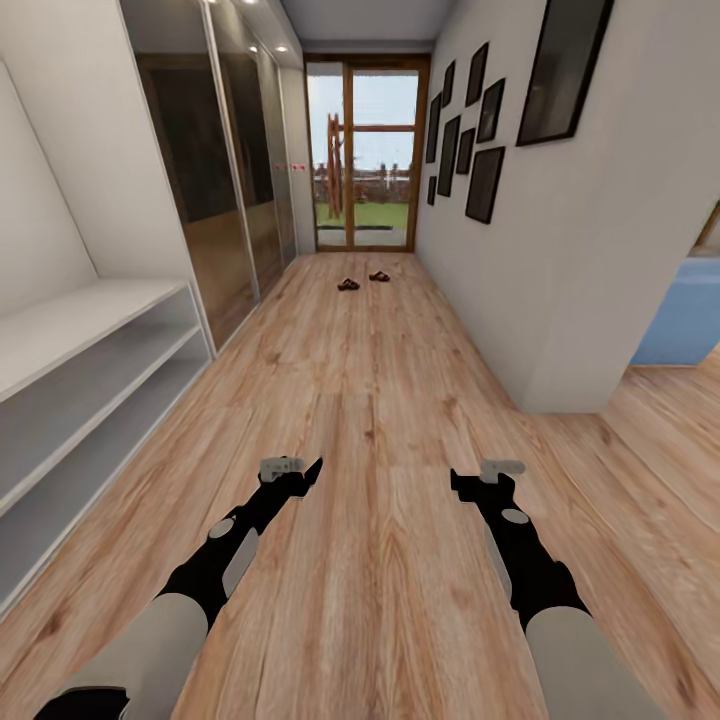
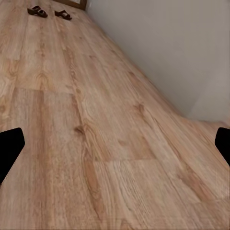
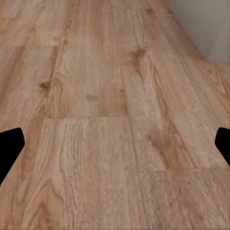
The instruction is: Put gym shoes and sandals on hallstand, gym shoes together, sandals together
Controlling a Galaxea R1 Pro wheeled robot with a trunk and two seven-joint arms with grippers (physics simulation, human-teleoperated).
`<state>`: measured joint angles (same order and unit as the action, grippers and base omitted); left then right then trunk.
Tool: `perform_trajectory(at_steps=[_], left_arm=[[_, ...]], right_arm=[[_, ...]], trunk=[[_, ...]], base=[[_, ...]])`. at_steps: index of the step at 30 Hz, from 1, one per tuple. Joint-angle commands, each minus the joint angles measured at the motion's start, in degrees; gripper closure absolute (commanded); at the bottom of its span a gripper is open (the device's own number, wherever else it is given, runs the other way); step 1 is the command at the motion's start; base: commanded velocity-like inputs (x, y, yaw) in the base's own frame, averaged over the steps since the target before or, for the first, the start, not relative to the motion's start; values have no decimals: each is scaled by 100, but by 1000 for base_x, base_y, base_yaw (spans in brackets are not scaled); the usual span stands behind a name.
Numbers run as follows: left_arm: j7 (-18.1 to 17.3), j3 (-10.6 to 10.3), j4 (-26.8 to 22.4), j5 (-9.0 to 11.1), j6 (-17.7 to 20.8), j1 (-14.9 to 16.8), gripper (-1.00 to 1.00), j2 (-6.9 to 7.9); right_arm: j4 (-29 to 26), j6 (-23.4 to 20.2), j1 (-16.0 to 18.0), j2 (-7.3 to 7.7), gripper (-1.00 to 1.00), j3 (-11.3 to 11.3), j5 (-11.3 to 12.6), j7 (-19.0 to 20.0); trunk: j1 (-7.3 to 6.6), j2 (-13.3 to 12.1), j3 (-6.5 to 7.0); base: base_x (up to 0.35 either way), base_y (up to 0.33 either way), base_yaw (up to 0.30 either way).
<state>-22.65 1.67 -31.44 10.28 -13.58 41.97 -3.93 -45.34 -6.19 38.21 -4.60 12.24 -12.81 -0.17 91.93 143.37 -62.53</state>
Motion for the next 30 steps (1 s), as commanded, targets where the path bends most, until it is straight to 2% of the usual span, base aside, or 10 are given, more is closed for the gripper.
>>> perform_trajectory(at_steps=[1, 30], left_arm=[[-47, 17, 7, 44, 4, 4, -100, -3], [-47, 17, 7, 44, 4, 4, -100, -3]], right_arm=[[-10, -32, 2, -4, -100, 15, -55, 0], [-10, -32, 2, -2, -100, 15, -55, 0]], trunk=[[2, 2, -5], [2, 2, -5]], base=[[349, 0, 0], [349, 0, 0]])
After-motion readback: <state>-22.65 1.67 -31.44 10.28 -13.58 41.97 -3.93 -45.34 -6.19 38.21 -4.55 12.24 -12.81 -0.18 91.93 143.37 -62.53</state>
